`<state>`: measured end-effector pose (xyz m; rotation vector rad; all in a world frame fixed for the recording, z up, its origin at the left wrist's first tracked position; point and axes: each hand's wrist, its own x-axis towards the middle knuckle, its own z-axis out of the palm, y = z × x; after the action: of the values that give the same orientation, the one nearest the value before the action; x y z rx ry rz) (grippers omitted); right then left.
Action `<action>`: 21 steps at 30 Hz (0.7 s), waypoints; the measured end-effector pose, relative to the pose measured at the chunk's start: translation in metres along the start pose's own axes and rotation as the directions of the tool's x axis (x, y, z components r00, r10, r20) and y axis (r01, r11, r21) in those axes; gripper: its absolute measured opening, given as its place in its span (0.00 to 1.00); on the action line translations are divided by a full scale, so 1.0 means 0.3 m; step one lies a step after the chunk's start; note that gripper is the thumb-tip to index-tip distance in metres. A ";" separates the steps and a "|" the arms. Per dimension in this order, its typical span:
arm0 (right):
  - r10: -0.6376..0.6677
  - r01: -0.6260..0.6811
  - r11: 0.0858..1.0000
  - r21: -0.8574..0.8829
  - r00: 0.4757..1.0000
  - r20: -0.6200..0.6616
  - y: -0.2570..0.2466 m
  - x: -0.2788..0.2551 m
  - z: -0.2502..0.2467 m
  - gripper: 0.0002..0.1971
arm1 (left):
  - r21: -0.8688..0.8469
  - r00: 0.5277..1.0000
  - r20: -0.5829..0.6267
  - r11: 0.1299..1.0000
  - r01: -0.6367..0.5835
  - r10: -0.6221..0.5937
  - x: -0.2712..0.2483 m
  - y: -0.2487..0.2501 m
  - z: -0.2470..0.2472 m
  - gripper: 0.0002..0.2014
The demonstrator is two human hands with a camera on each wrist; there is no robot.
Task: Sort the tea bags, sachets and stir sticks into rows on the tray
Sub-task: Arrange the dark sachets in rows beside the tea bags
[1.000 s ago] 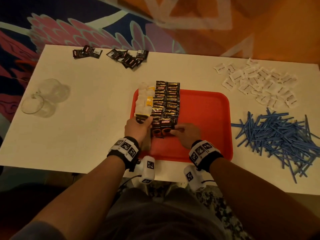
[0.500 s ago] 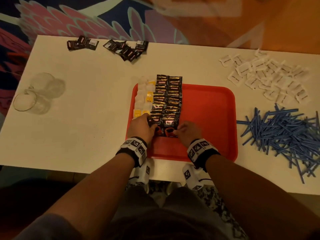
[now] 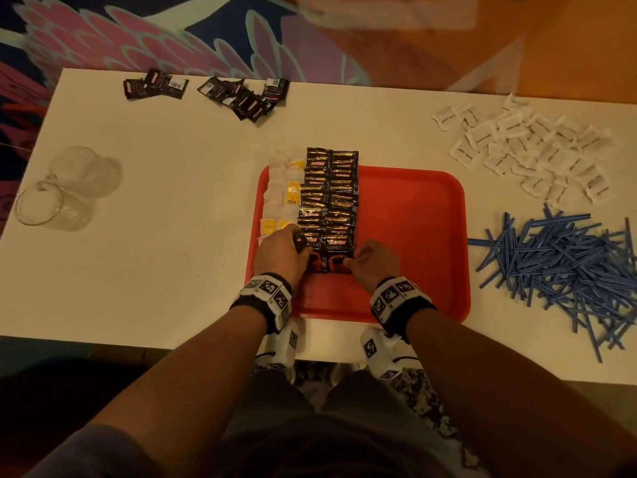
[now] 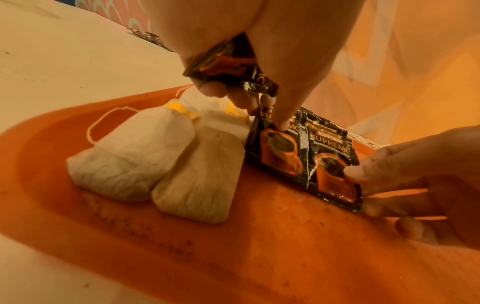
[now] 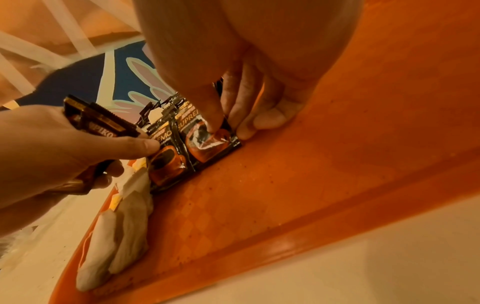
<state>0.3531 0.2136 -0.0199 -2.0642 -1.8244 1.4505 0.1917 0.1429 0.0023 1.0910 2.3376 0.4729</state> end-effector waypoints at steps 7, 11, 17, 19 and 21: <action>0.004 -0.004 1.000 0.022 1.000 -0.012 0.004 -0.006 -0.006 0.11 | -0.037 1.000 -0.001 0.999 -0.001 0.001 0.010 -0.012 0.010 0.16; 0.003 -0.002 0.999 0.032 1.000 -0.023 0.010 -0.011 -0.015 0.11 | -0.106 0.999 -0.031 0.994 -0.011 0.008 0.011 -0.020 0.008 0.14; -0.021 0.023 0.999 0.034 0.998 -0.057 -0.007 -0.028 -0.044 0.11 | -0.229 0.996 -0.086 0.973 0.013 -0.034 -0.002 -0.015 -0.031 0.11; -0.047 0.049 0.998 0.027 0.997 -0.064 -0.014 -0.035 -0.058 0.10 | -0.354 0.990 -0.081 0.932 0.080 -0.115 -0.003 -0.009 -0.044 0.07; -0.083 0.085 0.996 0.020 0.995 -0.053 -0.029 -0.047 -0.069 0.09 | -0.501 0.976 -0.040 0.850 0.164 -0.212 0.001 0.001 -0.058 0.10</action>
<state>0.3613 0.2159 0.0053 -1.9702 -1.8434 1.3768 0.1817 0.1417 0.0166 0.5980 2.1865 1.0000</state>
